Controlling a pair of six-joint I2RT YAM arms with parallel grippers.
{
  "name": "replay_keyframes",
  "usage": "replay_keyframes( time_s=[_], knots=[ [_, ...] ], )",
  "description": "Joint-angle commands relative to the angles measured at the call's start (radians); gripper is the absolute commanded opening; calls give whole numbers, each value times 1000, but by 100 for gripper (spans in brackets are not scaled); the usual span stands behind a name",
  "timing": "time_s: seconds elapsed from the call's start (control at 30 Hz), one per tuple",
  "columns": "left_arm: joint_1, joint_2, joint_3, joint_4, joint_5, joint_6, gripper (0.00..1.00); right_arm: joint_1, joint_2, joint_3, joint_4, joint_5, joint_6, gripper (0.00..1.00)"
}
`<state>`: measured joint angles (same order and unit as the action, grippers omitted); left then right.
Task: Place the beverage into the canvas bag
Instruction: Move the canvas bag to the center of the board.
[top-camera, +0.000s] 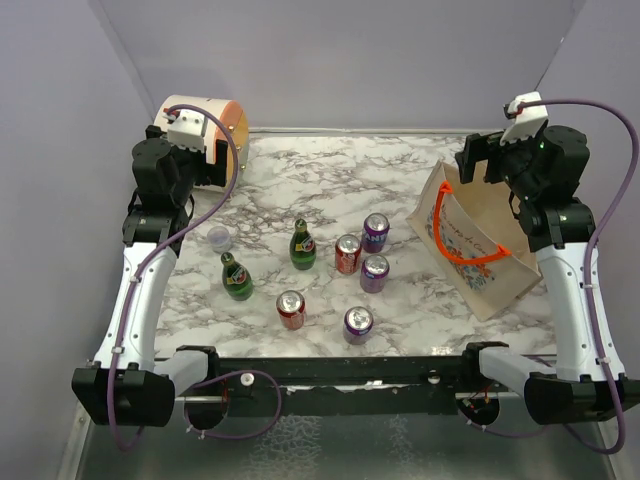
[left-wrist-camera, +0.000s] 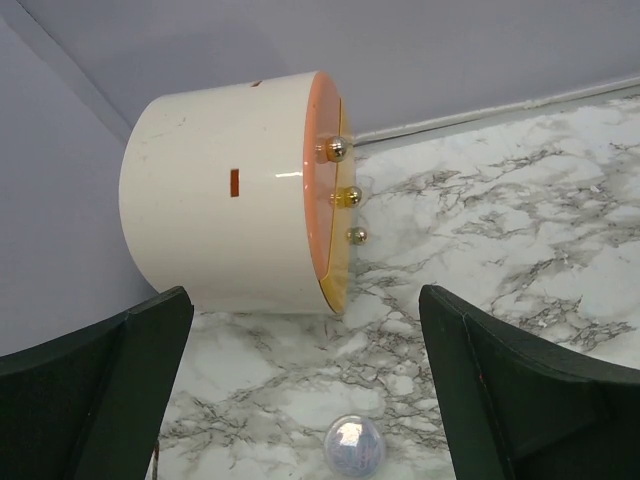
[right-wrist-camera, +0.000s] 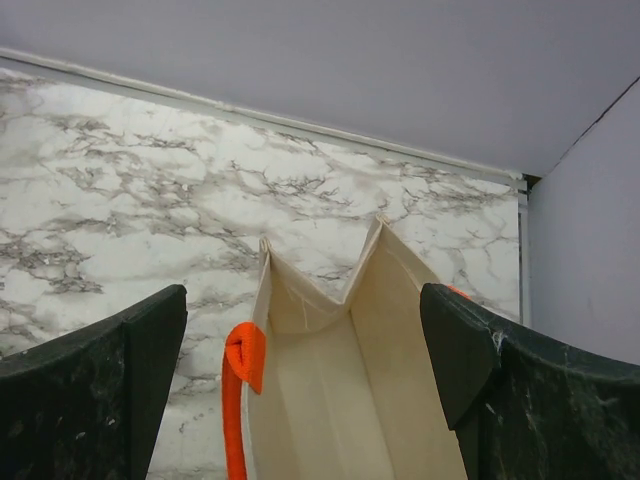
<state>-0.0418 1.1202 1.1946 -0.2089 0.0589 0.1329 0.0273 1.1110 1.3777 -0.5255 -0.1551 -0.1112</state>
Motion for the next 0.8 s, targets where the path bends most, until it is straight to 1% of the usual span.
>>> replay_keyframes(
  time_s=[0.0, 0.23, 0.4, 0.57, 0.77],
  knots=[
    [-7, -30, 5, 15, 8, 1, 99, 8, -16, 36, -31, -42, -19, 100],
    [-9, -32, 2, 16, 19, 10, 99, 9, -19, 32, -37, -59, -15, 100],
    [-10, -32, 2, 2, 81, 35, 99, 11, -18, 37, -59, -88, -20, 100],
    [-10, -27, -2, -30, 138, 58, 99, 13, 0, 63, -165, -168, -80, 100],
    [-12, -19, -17, -31, 166, 75, 99, 13, 41, 70, -260, -164, -124, 100]
  ],
)
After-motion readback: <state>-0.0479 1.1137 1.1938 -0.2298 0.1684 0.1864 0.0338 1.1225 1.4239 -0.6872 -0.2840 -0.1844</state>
